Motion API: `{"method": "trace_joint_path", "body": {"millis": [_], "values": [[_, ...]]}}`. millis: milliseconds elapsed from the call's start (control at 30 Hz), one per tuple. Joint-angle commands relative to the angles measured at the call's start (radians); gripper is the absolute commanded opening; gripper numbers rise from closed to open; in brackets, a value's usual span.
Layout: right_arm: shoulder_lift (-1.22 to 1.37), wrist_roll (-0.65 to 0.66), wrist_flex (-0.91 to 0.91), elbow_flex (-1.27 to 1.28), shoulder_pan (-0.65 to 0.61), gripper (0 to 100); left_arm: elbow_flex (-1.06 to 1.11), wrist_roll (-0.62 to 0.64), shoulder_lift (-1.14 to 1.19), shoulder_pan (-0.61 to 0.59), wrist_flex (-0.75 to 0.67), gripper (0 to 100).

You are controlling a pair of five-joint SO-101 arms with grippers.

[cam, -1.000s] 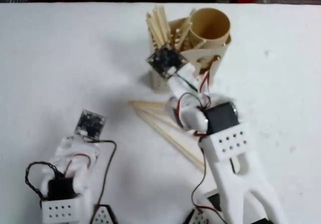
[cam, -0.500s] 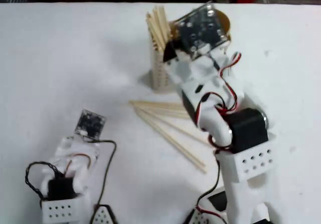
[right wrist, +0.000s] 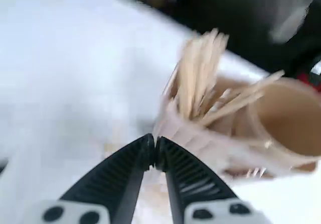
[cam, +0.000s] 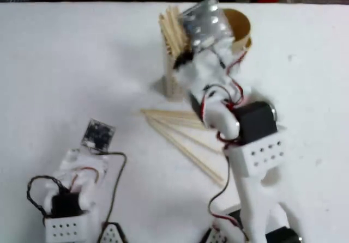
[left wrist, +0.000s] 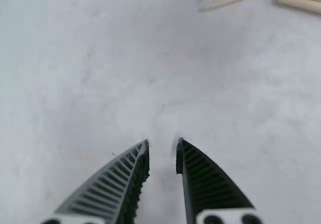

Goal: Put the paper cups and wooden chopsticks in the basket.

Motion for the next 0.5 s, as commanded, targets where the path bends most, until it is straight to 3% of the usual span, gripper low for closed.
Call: {"method": "trace_joint_path", "body": {"millis": [0,100,333,467], "values": [[0.050,0.091,0.188,0.064,-0.088,1.8,-0.003,0.002,-0.008,0.010,0.003,11],[0.128,0.138,0.166,0.216,-0.136,2.2,-0.003,0.002,-0.008,0.010,0.003,11],[0.255,0.195,-0.177,0.523,-0.150,16.7,-0.003,0.002,-0.008,0.010,0.005,11],[0.335,0.212,-0.326,0.595,-0.143,16.6,-0.003,0.002,-0.008,0.010,0.005,11]]}}
